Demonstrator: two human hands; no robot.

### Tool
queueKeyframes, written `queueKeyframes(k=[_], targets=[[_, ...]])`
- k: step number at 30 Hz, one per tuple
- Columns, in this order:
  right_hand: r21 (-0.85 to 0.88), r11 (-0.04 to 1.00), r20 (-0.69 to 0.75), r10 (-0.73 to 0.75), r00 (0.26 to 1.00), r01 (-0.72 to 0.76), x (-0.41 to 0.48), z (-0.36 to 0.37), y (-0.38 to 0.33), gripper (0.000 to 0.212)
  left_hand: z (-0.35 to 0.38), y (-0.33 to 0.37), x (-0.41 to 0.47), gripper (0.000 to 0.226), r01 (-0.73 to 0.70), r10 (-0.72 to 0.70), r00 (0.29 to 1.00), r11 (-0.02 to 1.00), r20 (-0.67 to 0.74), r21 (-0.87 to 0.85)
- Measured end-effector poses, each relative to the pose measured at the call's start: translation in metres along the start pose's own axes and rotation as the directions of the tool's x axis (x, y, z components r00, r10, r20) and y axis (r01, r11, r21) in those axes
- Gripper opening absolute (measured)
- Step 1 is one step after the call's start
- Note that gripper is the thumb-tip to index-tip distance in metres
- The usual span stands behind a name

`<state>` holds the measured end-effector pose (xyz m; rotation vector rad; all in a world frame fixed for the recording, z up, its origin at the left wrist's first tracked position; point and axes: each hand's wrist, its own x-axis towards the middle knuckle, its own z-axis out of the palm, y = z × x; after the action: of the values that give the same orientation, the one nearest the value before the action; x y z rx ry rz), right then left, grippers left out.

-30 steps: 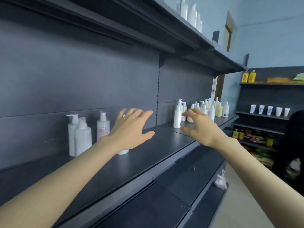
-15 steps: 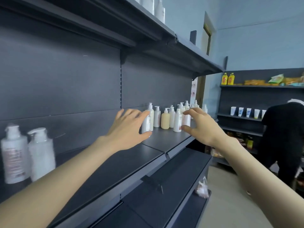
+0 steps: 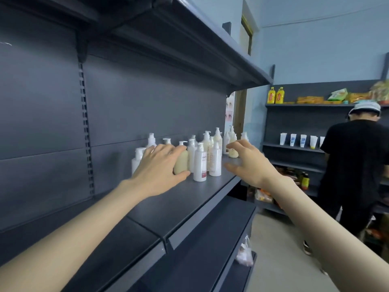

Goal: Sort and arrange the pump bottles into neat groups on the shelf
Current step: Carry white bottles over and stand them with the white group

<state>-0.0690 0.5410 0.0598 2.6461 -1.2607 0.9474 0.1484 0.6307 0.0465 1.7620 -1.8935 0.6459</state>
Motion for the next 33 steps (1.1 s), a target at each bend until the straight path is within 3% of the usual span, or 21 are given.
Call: queueKeyframes(k=[11,18,22,29,33], targets=[[0.087,0.993,0.126,-0.089,0.988,0.078,0.104,0.070,0.151,0.054,0.140,0.029,0.113,0.064,0.173,-0.171,0.983,0.985,0.071,-0.021],[0.210,0.972,0.184,-0.149,0.972,0.109,0.173,0.114,0.205,0.058,0.193,0.027,0.156,0.065,0.362,-0.355,0.931,0.928,0.089,-0.087],[0.325,0.939,0.179,-0.179,0.967,0.114,0.209,0.144,0.222,0.063,0.215,0.018,0.180,0.063,0.508,-0.497,0.861,0.844,0.105,-0.172],[0.593,0.805,0.184,-0.143,0.972,0.006,0.258,0.197,0.243,0.075,0.275,-0.004,0.200,0.075,0.605,-0.593,0.782,0.650,0.191,-0.460],[0.729,0.682,0.155,-0.095,0.983,-0.048,0.276,0.217,0.248,0.070,0.296,-0.012,0.214,0.058,0.619,-0.639,0.738,0.511,0.218,-0.597]])
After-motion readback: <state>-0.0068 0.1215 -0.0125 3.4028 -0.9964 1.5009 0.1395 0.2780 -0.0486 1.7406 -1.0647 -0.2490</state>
